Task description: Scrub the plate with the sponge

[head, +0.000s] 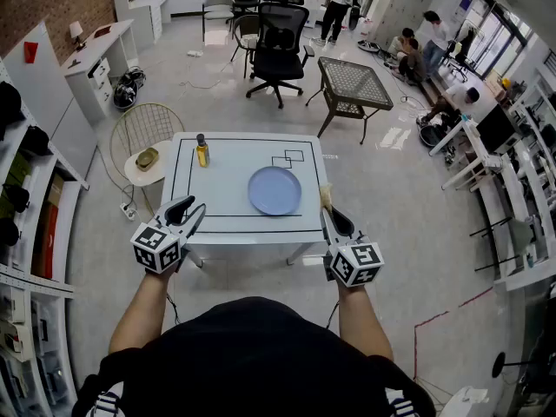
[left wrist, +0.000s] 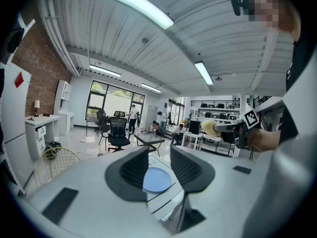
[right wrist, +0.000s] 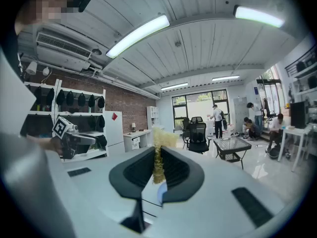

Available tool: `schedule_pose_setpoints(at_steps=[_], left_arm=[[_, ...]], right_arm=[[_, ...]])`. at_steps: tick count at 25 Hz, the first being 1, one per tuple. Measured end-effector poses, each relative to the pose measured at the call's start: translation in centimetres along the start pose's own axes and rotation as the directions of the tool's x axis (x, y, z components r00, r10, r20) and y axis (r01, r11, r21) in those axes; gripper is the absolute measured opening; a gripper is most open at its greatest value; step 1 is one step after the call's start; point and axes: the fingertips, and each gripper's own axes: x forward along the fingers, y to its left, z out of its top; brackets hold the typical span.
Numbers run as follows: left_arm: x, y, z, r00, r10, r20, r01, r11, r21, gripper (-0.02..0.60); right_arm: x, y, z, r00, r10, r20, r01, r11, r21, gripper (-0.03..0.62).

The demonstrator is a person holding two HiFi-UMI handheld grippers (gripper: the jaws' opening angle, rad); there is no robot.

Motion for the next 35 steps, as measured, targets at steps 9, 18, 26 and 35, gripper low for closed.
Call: schedule_pose_setpoints(at_steps=[9,18,26,35], left_arm=[[-0.3,0.5,0.0,1.0,0.015,0.004,-0.015,1.0,-0.001,0.112],[0.0,0.4,0.2,1.0,-0.001,0.031,0.0,1.0,0.006,0.043],[1.4,0.2,0.3,1.0,-0.012,0.024,0.012,1.0,-0.01,0.009],[5.0,0.4,-0.3,0.999,-0.03,-0.013,0.03,0.999,-0.02,0.006]], right_arm=[[-0.1,0.7,-0.3,1.0,-0.012,0.003,0.012,1.0,-0.009,0.032],[-0.7,0.1,-0.5,0.999,-0.046,-0.001,0.046,0.999,-0.006,0.032],[-0.1,-1.1,-1.7,0.999,-0.041,-0.007,0.041,0.998,0.042,0.032],[2.3,-4.6,-2.1,1.0,-0.023,-0.014,0.023,0.998,0.052,0.031]])
